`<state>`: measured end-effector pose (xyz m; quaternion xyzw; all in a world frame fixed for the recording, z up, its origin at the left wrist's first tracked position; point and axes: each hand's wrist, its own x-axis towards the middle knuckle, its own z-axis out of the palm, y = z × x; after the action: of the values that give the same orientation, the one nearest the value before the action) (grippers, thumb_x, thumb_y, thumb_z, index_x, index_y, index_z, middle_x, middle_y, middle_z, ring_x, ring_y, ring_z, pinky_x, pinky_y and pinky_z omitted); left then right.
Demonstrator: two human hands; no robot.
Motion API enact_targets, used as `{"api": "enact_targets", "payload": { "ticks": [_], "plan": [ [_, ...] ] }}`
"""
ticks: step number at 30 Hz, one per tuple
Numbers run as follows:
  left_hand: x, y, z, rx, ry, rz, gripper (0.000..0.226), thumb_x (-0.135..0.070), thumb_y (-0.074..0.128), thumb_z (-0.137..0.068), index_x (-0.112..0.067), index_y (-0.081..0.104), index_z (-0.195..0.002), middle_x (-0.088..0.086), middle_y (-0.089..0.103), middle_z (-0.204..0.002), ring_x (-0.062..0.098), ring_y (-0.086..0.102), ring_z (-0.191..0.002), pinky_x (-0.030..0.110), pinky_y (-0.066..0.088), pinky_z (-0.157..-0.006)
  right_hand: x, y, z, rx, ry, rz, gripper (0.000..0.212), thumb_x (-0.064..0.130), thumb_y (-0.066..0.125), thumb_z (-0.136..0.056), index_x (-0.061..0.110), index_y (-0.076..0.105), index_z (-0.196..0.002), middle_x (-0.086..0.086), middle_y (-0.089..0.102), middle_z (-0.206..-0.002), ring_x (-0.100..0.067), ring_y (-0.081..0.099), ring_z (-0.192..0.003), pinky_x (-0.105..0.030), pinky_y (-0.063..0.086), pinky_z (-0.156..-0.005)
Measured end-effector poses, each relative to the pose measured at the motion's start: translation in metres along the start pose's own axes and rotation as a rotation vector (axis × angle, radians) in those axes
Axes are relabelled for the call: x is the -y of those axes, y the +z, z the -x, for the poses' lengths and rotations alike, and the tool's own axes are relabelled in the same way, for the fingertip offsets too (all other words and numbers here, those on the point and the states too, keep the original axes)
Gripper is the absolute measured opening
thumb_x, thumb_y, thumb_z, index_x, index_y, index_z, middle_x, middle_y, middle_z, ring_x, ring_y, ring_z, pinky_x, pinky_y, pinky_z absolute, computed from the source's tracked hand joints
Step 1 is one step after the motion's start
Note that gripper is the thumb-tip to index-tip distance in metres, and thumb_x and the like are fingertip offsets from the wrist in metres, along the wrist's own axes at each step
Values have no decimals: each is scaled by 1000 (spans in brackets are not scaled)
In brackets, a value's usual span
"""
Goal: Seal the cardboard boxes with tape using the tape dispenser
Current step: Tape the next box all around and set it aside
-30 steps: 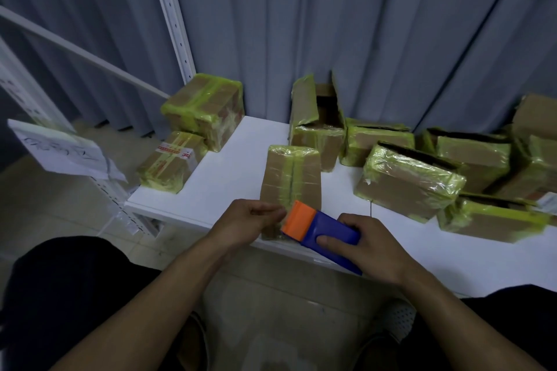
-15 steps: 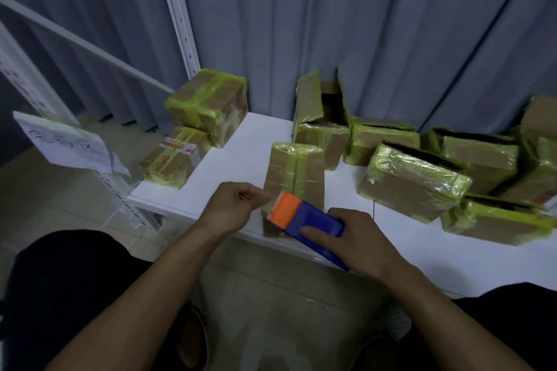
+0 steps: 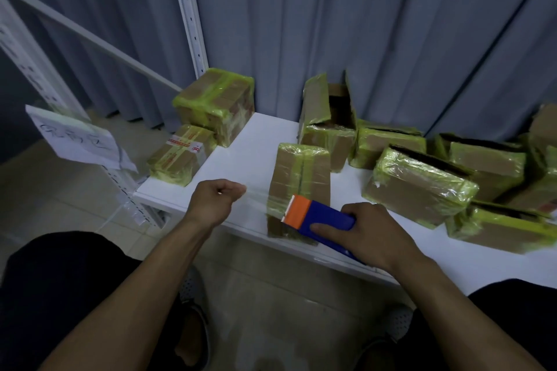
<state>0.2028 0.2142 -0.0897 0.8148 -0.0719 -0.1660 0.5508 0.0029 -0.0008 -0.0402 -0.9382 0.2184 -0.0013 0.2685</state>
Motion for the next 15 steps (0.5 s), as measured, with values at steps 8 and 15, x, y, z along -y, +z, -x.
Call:
{"api": "enact_targets", "payload": {
  "ticks": [8,15],
  "plan": [
    [32,16,1,-105,-74,76,6,-16,71,-91,-11,73,-92,3,71,-98,16,65,-96,26,47,-88,24,7,-25,29,75,157,67,90,65,-65,24,62,-80,10,61,-71,-10,65,-68,-29,58,-64],
    [54,32,-14,-117,-113,105,9,-21,68,-93,-13,72,-95,2,69,-103,18,63,-100,28,46,-90,45,14,-40,43,153,317,75,87,67,-65,21,60,-100,4,58,-88,-22,66,-84,-37,60,-72]
  ]
}}
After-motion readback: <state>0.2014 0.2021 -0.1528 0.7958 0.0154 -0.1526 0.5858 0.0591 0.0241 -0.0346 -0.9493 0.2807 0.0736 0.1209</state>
